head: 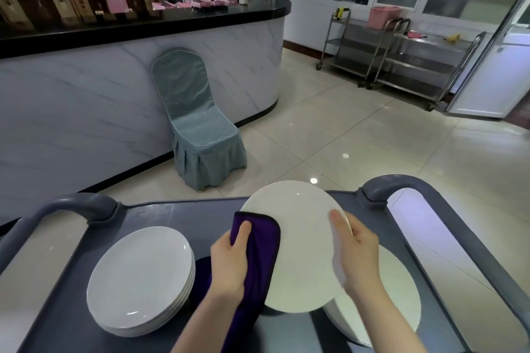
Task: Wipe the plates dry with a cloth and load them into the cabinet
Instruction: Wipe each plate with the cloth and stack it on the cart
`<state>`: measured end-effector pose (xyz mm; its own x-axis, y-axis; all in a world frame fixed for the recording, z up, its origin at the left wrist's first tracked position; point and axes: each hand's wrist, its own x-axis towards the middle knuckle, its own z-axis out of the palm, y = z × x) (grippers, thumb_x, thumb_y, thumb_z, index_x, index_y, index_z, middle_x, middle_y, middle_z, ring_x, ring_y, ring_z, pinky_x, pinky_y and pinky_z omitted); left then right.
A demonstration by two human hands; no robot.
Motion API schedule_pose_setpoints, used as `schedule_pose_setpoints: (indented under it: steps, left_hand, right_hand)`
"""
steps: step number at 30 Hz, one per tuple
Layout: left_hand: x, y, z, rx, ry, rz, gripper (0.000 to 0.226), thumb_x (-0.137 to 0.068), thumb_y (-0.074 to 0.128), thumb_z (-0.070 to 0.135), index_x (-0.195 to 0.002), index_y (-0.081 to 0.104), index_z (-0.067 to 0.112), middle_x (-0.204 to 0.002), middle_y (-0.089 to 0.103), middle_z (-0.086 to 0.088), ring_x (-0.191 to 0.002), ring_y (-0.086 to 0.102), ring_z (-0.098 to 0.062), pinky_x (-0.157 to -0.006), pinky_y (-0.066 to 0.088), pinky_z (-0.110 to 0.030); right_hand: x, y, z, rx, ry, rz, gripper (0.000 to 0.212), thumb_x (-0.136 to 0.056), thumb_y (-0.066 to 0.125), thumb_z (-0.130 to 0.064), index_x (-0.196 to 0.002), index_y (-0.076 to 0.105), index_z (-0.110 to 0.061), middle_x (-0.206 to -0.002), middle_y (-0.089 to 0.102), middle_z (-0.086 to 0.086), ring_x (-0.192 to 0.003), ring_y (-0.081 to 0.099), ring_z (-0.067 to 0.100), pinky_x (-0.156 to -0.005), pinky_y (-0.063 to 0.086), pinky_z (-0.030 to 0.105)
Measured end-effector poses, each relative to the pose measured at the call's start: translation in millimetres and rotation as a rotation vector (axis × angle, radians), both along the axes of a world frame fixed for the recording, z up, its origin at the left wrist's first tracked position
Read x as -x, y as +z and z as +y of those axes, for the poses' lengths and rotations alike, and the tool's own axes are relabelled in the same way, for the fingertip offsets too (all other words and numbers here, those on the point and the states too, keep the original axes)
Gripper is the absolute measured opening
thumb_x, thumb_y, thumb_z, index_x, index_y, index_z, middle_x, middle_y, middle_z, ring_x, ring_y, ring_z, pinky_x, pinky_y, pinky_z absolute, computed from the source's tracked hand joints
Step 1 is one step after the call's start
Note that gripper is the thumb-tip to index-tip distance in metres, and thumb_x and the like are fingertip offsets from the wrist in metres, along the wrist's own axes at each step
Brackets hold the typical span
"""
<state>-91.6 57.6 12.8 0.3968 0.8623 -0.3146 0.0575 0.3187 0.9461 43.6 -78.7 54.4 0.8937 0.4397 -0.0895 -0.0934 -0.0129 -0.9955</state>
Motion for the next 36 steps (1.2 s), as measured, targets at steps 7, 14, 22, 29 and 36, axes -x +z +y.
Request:
schedule_pose_setpoints:
  steps: [7, 14, 22, 29, 36]
  left_hand:
    - [12, 11, 21, -0.272, -0.385, 0.159, 0.037, -0.092, 0.065, 0.034, -0.069, 0.057, 0.006, -0.063, 0.063, -0.003, -0.06, 0.056, -0.014, -0.057, 0.042, -0.026]
    - [-4, 30, 30, -0.396, -0.515, 0.169, 0.026, -0.091, 0.067, 0.035, -0.077, 0.07, 0.013, -0.072, 0.072, -0.005, -0.063, 0.062, -0.01, -0.059, 0.046, -0.023]
    - [-20, -6, -24, 0.372, 0.342, -0.055, 0.035, -0.093, 0.065, 0.041, -0.084, 0.067, 0.008, -0.082, 0.068, -0.007, -0.078, 0.062, -0.026, -0.076, 0.054, -0.04]
    - [9, 12, 21, -0.002, 0.093, -0.013, 0.035, -0.095, 0.063, 0.033, -0.078, 0.065, 0.003, -0.075, 0.067, -0.01, -0.068, 0.059, -0.022, -0.064, 0.049, -0.037]
    - [2, 45, 34, -0.607, -0.596, 0.248, 0.024, -0.088, 0.071, 0.034, -0.076, 0.071, 0.012, -0.072, 0.07, -0.006, -0.06, 0.057, -0.004, -0.058, 0.044, -0.02]
  right_hand:
    - [-3, 11, -16, 0.212, 0.334, -0.193, 0.03, -0.099, 0.06, -0.021, -0.07, 0.071, -0.022, -0.071, 0.068, -0.009, -0.065, 0.059, 0.001, -0.062, 0.045, 0.012]
    - [-13, 26, -4, 0.209, 0.423, -0.26, 0.027, -0.097, 0.062, -0.02, -0.082, 0.069, 0.0, -0.076, 0.065, 0.008, -0.07, 0.054, 0.008, -0.068, 0.044, 0.023]
    - [44, -13, 35, -0.162, -0.377, 0.065, 0.027, -0.102, 0.053, -0.03, -0.08, 0.067, -0.024, -0.071, 0.063, -0.016, -0.067, 0.057, 0.004, -0.063, 0.046, 0.013]
    - [15, -5, 11, 0.008, 0.057, 0.062, 0.006, -0.098, 0.061, -0.029, -0.104, 0.06, -0.027, -0.085, 0.069, 0.003, -0.076, 0.065, 0.015, -0.07, 0.051, 0.029]
    - [-18, 34, 13, 0.437, 0.699, -0.48, 0.03, -0.097, 0.062, -0.033, -0.067, 0.06, -0.037, -0.067, 0.059, -0.017, -0.065, 0.05, 0.006, -0.067, 0.04, 0.025]
